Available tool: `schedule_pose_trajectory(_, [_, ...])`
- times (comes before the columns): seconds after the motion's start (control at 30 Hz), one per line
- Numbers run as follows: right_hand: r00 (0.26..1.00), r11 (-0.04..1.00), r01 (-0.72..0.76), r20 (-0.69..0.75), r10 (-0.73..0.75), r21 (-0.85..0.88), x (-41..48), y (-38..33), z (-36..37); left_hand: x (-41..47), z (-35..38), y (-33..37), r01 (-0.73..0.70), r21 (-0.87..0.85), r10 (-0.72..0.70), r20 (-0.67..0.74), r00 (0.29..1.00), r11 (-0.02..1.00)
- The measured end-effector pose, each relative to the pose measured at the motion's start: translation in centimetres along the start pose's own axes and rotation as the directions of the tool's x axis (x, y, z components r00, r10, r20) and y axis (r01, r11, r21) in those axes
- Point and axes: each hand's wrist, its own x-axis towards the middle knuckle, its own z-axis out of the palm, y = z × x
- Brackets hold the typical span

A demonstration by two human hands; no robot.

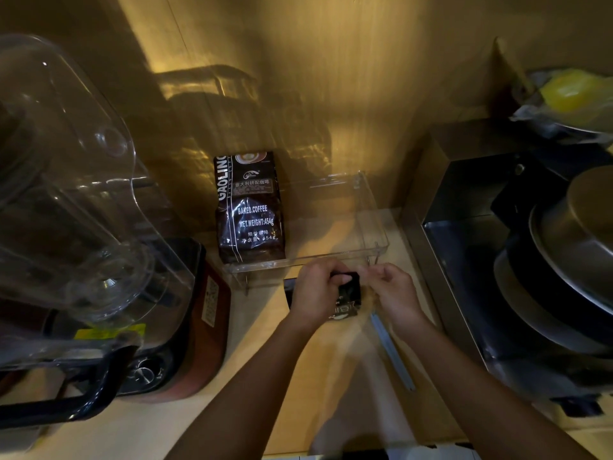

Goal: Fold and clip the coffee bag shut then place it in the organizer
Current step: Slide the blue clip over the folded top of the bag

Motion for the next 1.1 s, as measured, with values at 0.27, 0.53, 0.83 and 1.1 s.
schedule_pose_trajectory(0.27, [0.991,0.559,-0.074,0.003,0.137,-0.826,-0.9,6.1,-2.9,0.5,-0.3,0.0,-0.071,0.032,0.075,-0.130,0.989,0.997])
schedule_pose_trajectory(0.53, [0.999,0.392,0.016,0.034,0.039,-0.920,-1.9,7.7,-3.5,0.7,-0.6,0.2,-0.015,-0.069,0.008,-0.100,0.995,0.997])
schedule_pose_trajectory(0.83, [0.963,0.648,0.265,0.162,-0.215,-0.714,-1.3,2.6,-3.8,1.4,-0.9,1.0,0.014,0.107,-0.010,-0.040,0.999,0.994])
schedule_pose_trajectory(1.1, [0.861,0.434,0.447,0.243,-0.447,-0.782,-0.9,0.0,-4.1,0.9,-0.9,1.6,-0.074,0.161,0.070,0.030,0.997,0.984])
